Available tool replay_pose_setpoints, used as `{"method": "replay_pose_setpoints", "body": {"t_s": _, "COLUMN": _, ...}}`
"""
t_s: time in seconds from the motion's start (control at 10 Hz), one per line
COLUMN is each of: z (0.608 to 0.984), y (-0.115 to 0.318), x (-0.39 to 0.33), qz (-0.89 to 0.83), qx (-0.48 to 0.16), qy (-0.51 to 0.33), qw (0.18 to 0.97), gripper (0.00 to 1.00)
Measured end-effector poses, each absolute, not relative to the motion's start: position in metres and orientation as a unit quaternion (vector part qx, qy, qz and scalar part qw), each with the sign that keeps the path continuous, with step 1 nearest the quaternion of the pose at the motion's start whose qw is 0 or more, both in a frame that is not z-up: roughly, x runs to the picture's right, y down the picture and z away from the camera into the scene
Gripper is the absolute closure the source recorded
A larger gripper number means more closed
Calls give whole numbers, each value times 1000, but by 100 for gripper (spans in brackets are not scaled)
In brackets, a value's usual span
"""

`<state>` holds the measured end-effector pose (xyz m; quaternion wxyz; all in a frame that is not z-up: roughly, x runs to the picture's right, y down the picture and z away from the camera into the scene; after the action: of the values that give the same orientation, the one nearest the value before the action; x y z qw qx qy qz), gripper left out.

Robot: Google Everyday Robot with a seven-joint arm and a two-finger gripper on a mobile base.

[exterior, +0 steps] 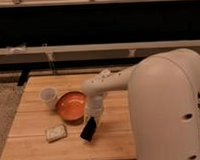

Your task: Place the eraser in the ceramic cup

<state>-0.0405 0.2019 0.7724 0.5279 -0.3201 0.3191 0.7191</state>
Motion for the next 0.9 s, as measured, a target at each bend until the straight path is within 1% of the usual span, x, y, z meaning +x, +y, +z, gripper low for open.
{"method": "replay_pose_setpoints", "body": {"t_s": 0.1, "z": 765, "y": 177, "x": -32, "qz": 718, "qx": -317, "qy": 316, "qw": 533, "gripper": 100}}
{"method": "replay_pose_setpoints", "body": {"t_s": 0.3, "z": 765, "y": 138, "x": -30, "qz": 707, "qx": -315, "qy": 310, "qw": 553, "gripper": 100}}
{"method": "replay_pose_setpoints", "body": {"t_s": 0.5, "z": 777, "y": 107, "x": -48, "qz": 688, "qx": -318, "qy": 301, "qw": 578, "gripper": 100}}
{"method": "replay_pose_setpoints", "body": {"t_s": 0.6, "z": 783, "y": 99, "x": -56, "qz": 681, "qx": -319, "qy": 298, "qw": 588, "gripper": 100}}
{"method": "replay_pose_setpoints", "body": {"t_s": 0.7, "z": 793, "y": 89, "x": -71, "qz": 671, "qx": -322, "qy": 292, "qw": 601, "gripper": 98}}
{"method": "replay_pose_setpoints", "body": {"t_s": 0.9, "z": 806, "y": 78, "x": -90, "qz": 658, "qx": -328, "qy": 278, "qw": 618, "gripper": 80}}
